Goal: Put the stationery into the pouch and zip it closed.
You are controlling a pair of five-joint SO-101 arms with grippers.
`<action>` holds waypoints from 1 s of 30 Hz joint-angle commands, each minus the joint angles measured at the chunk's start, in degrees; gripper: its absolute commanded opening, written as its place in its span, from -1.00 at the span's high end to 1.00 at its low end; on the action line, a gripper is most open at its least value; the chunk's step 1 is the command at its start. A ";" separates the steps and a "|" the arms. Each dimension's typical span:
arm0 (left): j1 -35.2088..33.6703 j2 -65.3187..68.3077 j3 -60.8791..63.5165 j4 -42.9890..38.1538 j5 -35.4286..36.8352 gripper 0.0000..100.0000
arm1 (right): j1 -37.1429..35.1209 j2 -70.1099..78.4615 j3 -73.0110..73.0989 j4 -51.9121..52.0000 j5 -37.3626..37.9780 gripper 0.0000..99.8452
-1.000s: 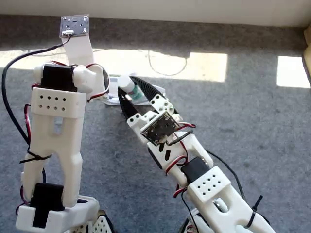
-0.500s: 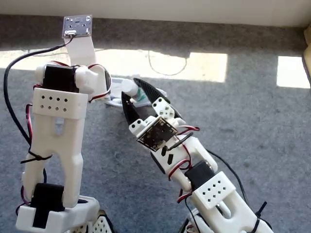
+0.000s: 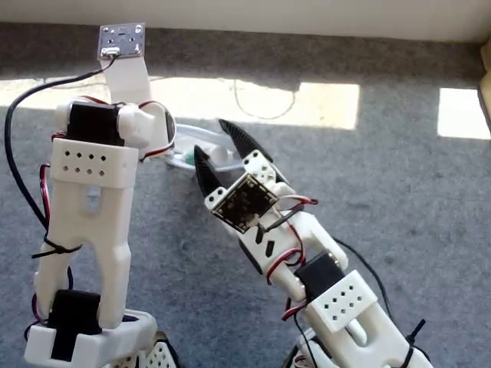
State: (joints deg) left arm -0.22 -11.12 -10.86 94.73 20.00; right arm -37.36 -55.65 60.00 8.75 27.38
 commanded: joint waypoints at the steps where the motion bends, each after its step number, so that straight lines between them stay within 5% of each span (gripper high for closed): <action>1: -1.27 -0.75 -0.22 -0.35 -0.53 0.99 | 0.92 -1.45 -2.15 2.24 0.53 0.67; 9: -1.27 -0.57 -0.22 -0.35 -0.53 0.99 | 0.75 -11.30 -5.14 14.11 -0.79 0.67; 18: -1.36 -0.57 -0.22 -0.35 -0.53 0.99 | 0.84 -3.65 -26.07 34.77 -16.97 0.67; 30: -1.36 -0.57 -0.22 -0.35 -0.53 0.99 | -3.30 9.98 -45.23 46.99 -33.85 0.67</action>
State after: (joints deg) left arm -0.31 -11.12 -10.86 94.73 20.00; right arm -37.98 -48.26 20.26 53.76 -4.26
